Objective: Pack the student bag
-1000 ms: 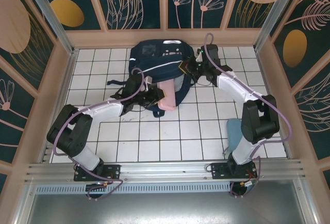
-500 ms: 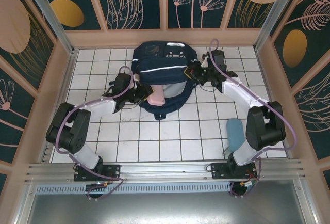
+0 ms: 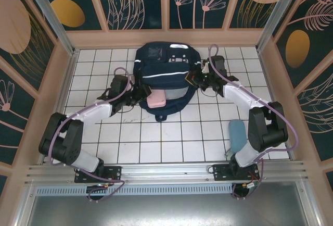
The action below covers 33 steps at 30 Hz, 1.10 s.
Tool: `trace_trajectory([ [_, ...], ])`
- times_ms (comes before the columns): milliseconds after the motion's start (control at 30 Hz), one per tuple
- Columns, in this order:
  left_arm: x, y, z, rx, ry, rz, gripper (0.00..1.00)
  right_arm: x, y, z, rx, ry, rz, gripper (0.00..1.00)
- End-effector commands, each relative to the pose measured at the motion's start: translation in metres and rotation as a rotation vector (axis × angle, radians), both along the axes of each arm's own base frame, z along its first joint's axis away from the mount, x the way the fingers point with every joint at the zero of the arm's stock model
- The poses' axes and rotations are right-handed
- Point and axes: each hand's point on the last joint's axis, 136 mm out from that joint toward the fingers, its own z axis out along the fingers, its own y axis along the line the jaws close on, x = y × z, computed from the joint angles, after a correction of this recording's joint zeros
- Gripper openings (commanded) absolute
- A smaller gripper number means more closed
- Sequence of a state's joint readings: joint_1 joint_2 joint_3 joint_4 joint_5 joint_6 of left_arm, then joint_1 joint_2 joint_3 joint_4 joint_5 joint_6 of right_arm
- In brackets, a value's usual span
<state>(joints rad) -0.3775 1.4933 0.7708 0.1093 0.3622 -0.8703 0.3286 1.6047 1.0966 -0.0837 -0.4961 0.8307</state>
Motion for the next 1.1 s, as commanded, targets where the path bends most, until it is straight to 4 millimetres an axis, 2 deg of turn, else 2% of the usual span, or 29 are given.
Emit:
trace_trajectory([
  [0, -0.022, 0.002, -0.005, -0.042, 0.047, 0.002, 0.72, -0.001, 0.012, 0.026, 0.033, -0.09, 0.064, 0.0],
  [67, -0.032, -0.006, -0.001, -0.083, 0.051, -0.013, 0.71, -0.001, 0.012, 0.026, 0.033, -0.09, 0.065, 0.0],
  [200, -0.048, -0.02, -0.004, -0.106, 0.088, -0.026, 0.66, -0.001, 0.011, 0.025, 0.029, -0.085, 0.06, 0.0],
  [333, -0.051, -0.033, -0.008, -0.158, 0.102, -0.052, 0.57, -0.001, 0.011, 0.022, 0.026, -0.08, 0.057, 0.0],
  [367, -0.05, -0.036, -0.008, -0.17, 0.101, -0.056, 0.52, -0.002, 0.011, 0.023, 0.026, -0.082, 0.057, 0.0],
  [467, -0.042, -0.042, -0.004, -0.189, 0.081, -0.063, 0.37, -0.002, 0.01, 0.024, 0.026, -0.081, 0.056, 0.0],
  [533, -0.035, -0.043, -0.005, -0.177, 0.075, -0.058, 0.3, -0.003, 0.01, 0.025, 0.029, -0.083, 0.057, 0.0],
  [667, -0.022, -0.04, -0.014, -0.134, 0.061, -0.027, 0.23, -0.003, 0.01, 0.025, 0.029, -0.081, 0.058, 0.0],
  [900, 0.015, -0.041, 0.003, -0.122, -0.072, 0.042, 0.09, -0.005, 0.009, 0.021, 0.024, -0.068, 0.054, 0.0],
  [1067, 0.034, -0.041, -0.004, -0.124, -0.104, 0.086, 0.08, -0.006, 0.008, 0.019, 0.02, -0.061, 0.048, 0.0],
])
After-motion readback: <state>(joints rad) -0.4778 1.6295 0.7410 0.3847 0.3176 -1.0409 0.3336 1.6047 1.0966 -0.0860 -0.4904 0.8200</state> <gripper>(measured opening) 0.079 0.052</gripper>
